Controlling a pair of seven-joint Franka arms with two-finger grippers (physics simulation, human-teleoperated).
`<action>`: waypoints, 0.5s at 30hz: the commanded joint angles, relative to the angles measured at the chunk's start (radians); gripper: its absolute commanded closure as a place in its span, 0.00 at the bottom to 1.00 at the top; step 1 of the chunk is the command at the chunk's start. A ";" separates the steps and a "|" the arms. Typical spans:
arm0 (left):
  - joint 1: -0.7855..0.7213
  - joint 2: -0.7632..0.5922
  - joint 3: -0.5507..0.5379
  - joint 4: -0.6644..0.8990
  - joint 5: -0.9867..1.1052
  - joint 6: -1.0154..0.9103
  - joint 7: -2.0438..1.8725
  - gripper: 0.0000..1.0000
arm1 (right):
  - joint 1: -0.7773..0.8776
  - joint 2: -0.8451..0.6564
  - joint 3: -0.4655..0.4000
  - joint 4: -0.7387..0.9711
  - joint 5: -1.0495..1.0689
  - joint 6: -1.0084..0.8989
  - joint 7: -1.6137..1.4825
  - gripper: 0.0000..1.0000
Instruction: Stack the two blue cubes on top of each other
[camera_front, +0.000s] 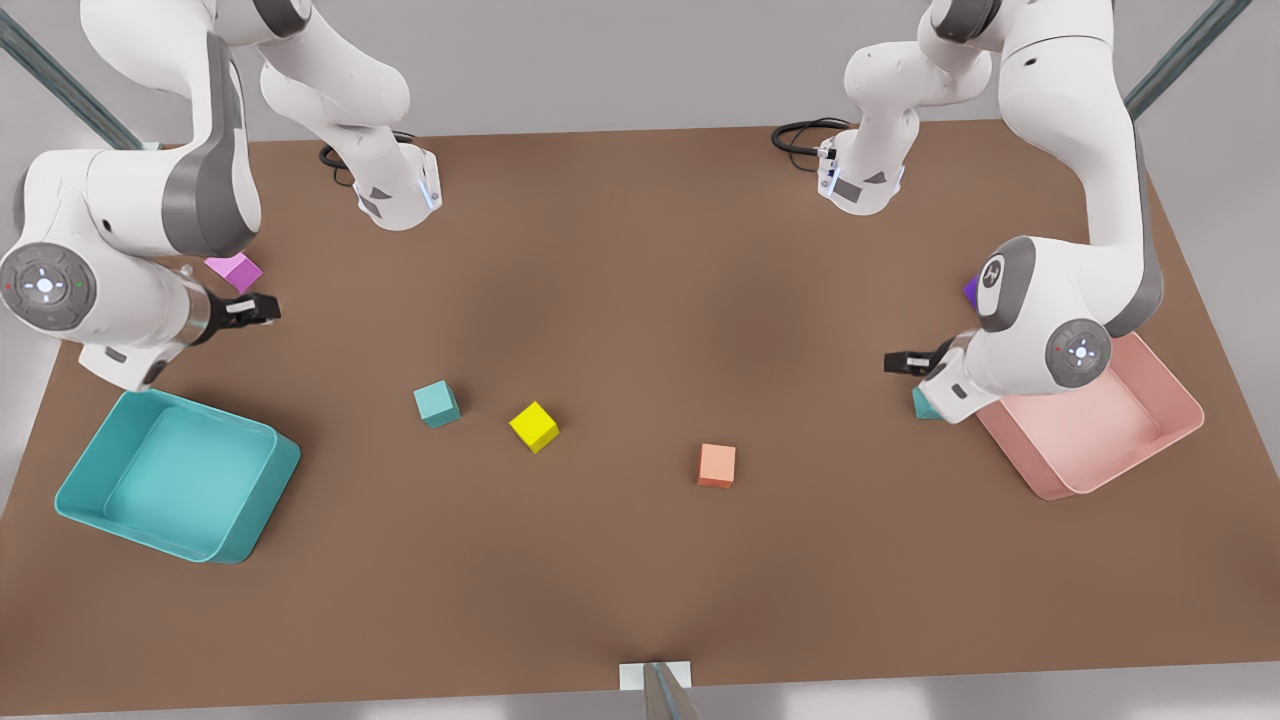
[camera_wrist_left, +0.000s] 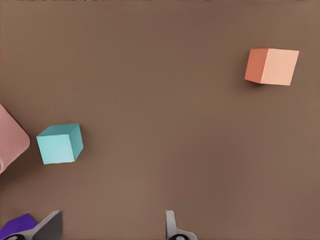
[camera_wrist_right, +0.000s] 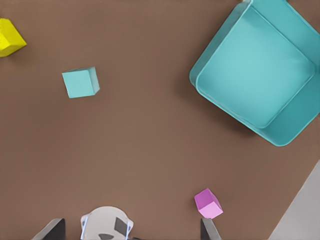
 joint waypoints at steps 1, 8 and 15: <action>-0.002 -0.001 0.000 0.000 0.000 0.030 -0.039 0.00 | 0.000 -0.002 0.001 -0.001 0.008 0.072 0.025 0.00; 0.000 -0.001 0.000 0.000 0.000 0.030 -0.039 0.00 | 0.104 0.217 0.008 -0.248 0.084 0.363 0.117 0.00; 0.000 0.006 0.000 0.000 0.000 0.032 -0.039 0.00 | 0.118 0.076 0.013 -0.685 0.136 0.886 0.185 0.00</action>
